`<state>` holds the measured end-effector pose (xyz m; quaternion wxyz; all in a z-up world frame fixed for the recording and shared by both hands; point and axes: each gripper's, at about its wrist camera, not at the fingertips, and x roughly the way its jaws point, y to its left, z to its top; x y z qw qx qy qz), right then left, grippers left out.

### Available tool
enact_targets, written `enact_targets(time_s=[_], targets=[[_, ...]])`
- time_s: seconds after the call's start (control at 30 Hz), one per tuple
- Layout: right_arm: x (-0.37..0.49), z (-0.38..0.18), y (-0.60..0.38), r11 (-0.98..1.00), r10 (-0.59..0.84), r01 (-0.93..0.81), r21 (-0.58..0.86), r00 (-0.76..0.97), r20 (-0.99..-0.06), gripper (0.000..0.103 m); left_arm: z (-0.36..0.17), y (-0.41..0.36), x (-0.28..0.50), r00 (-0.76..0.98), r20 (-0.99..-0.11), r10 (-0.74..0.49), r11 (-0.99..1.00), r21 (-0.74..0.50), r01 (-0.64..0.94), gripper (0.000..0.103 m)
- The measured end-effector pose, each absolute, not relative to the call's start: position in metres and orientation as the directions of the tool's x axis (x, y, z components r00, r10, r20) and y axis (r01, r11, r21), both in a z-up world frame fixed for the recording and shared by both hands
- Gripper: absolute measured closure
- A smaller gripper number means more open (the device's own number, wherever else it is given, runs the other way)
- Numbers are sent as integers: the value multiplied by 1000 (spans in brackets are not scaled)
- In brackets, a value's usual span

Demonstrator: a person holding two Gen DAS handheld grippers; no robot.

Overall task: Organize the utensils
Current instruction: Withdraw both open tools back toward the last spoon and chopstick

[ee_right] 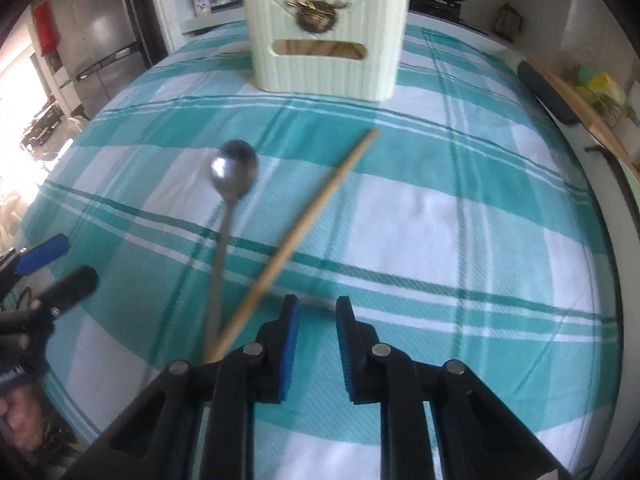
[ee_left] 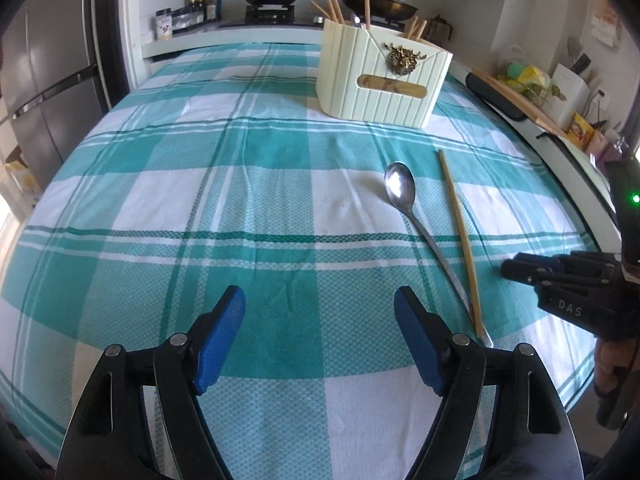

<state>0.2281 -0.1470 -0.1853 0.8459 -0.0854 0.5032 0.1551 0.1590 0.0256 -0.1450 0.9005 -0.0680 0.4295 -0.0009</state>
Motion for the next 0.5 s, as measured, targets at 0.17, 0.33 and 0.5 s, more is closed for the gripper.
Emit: enact_targets(time_s=[0.17,0.33,0.5], targets=[[216,-177,-198,963,199,-252,91,448,-871,79,-149,15,166,618,-781,-92,990,-141,-31,25],[203,-157,-221,973,199,-208,103,516,-833,78,-146,1,188,623,-773,-118,985,-170,-25,25],[218,-157,-193,944,280,-302,135,510,-813,78,-144,-6,220,616,-781,-101,982,-179,-65,25]])
